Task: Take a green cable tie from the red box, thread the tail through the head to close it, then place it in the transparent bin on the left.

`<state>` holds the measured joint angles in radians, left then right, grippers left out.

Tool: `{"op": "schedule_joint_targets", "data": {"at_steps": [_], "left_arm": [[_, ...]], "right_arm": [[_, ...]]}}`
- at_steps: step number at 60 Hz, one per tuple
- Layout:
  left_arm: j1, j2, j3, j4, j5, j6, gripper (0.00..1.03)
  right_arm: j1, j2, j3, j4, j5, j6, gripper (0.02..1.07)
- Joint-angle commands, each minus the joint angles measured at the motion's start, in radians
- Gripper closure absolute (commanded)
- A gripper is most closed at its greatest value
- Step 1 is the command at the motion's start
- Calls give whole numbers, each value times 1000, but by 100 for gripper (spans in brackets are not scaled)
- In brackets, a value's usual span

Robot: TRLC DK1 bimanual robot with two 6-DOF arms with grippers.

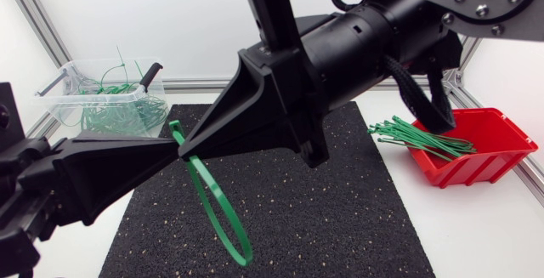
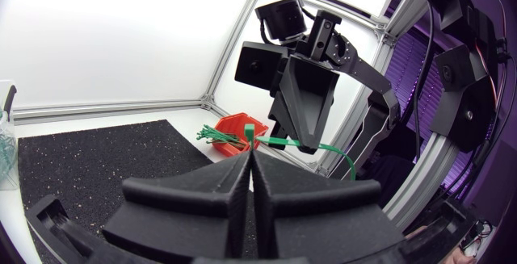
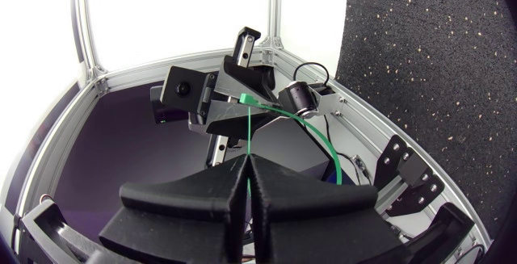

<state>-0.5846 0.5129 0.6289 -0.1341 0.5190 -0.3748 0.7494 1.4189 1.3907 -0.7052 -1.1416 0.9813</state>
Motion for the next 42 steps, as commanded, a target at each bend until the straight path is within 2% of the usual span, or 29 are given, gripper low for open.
{"op": "schedule_joint_targets", "data": {"at_steps": [1, 42], "left_arm": [[2, -8, -11, -1, 13, -24, 100], [-6, -13, -52, 34, 1, 4, 100]], "right_arm": [[-5, 14, -15, 10, -4, 31, 102], [-12, 14, -32, 39, -4, 37, 102]]}}
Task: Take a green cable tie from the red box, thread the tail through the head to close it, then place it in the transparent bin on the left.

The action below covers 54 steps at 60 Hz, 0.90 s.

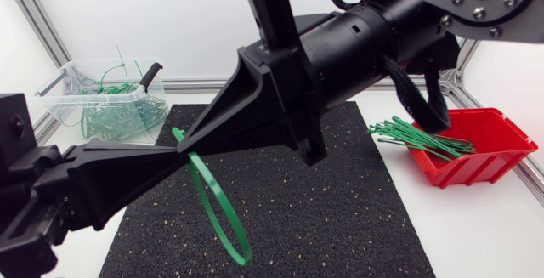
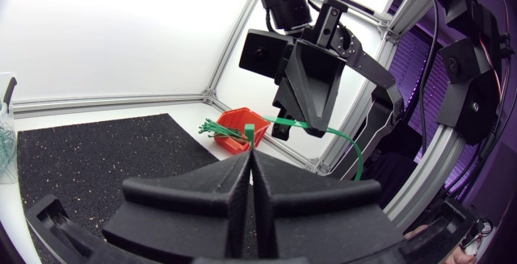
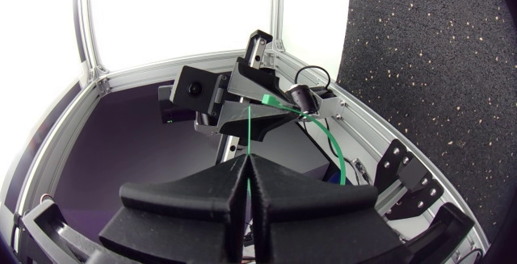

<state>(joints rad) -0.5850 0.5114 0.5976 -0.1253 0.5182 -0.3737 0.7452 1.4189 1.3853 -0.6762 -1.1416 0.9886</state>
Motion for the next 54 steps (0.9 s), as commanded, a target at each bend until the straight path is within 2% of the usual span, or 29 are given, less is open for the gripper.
{"op": "schedule_joint_targets", "data": {"at_steps": [1, 16, 43, 54], "left_arm": [[-7, -13, -21, 26, 0, 2, 100], [19, -16, -61, 64, -3, 12, 100], [37, -28, -94, 121, -10, 10, 100], [73, -11, -114, 158, -14, 13, 100]], "right_arm": [[-7, 14, -28, 12, -4, 30, 102], [-18, 12, -81, 70, -4, 44, 102], [-10, -2, -94, 90, -3, 56, 102], [-27, 6, -109, 107, -6, 56, 102]]}}
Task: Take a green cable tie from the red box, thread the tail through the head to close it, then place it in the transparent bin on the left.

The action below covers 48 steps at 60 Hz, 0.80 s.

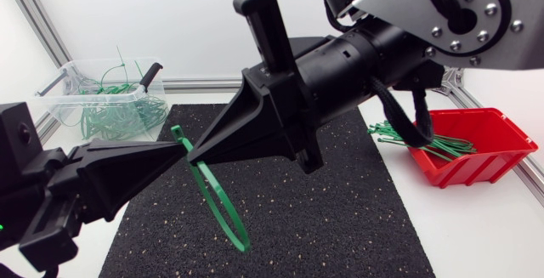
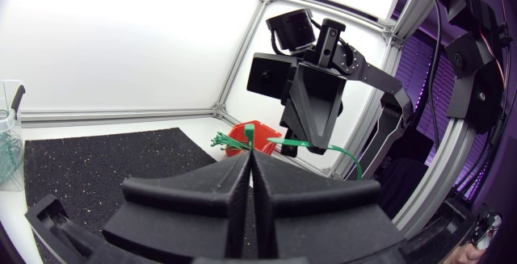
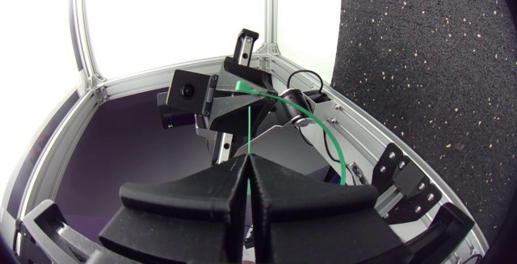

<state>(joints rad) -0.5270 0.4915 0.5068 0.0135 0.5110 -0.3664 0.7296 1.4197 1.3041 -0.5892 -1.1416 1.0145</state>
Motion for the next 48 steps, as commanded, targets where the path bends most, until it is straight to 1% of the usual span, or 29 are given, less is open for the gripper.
{"op": "schedule_joint_targets", "data": {"at_steps": [1, 10, 25, 35, 39, 48], "left_arm": [[15, 9, -24, 19, -6, 6, 100], [39, 4, -37, 9, -2, 7, 100], [42, 5, -39, 17, -2, 6, 100], [47, 10, -53, 46, -2, 4, 100], [48, 13, -54, 57, -2, 3, 100], [62, 56, -67, 103, -2, -2, 100]], "right_arm": [[-13, 5, -28, 20, -6, 30, 102], [-24, 31, -54, 71, -7, 32, 102], [-55, 48, -77, 143, -12, 32, 102], [-68, 18, -78, 120, -29, 33, 102], [-61, 10, -78, 92, -38, 33, 102], [-30, -2, -69, 75, -41, 35, 102]]}}
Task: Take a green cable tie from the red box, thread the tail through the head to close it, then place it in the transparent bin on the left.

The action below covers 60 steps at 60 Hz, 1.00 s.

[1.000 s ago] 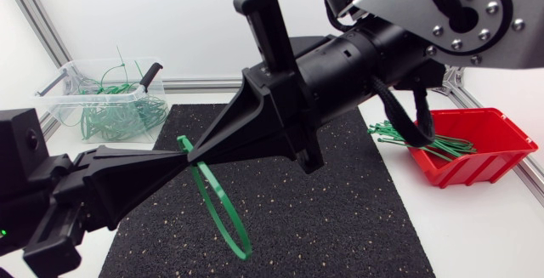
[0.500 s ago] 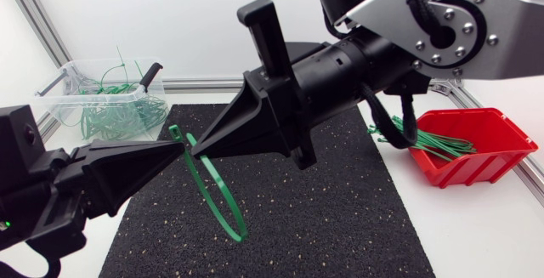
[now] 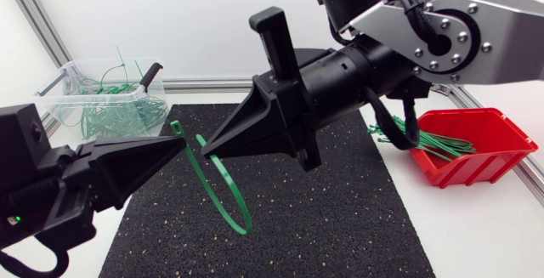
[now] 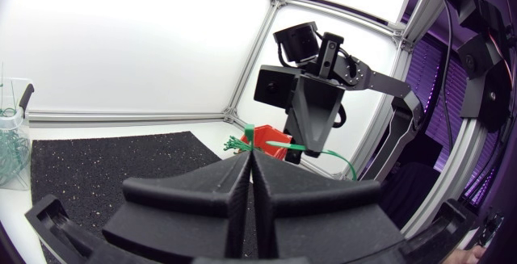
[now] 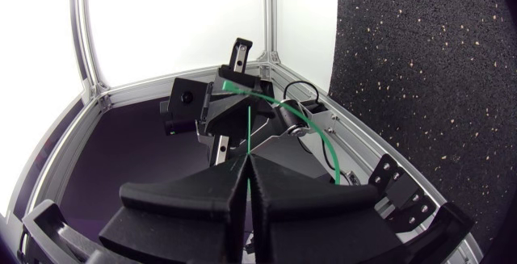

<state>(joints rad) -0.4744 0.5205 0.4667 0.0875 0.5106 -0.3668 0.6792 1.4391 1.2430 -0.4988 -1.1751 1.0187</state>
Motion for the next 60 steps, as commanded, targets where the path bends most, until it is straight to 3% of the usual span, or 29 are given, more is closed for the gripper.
{"op": "schedule_joint_targets", "data": {"at_steps": [1, 60], "left_arm": [[13, 39, -26, 37, 0, -3, 100], [-44, 30, -22, 47, 14, -27, 100]], "right_arm": [[22, -23, -8, -17, -8, 32, 102], [11, -2, 12, 16, -6, 38, 102]]}}
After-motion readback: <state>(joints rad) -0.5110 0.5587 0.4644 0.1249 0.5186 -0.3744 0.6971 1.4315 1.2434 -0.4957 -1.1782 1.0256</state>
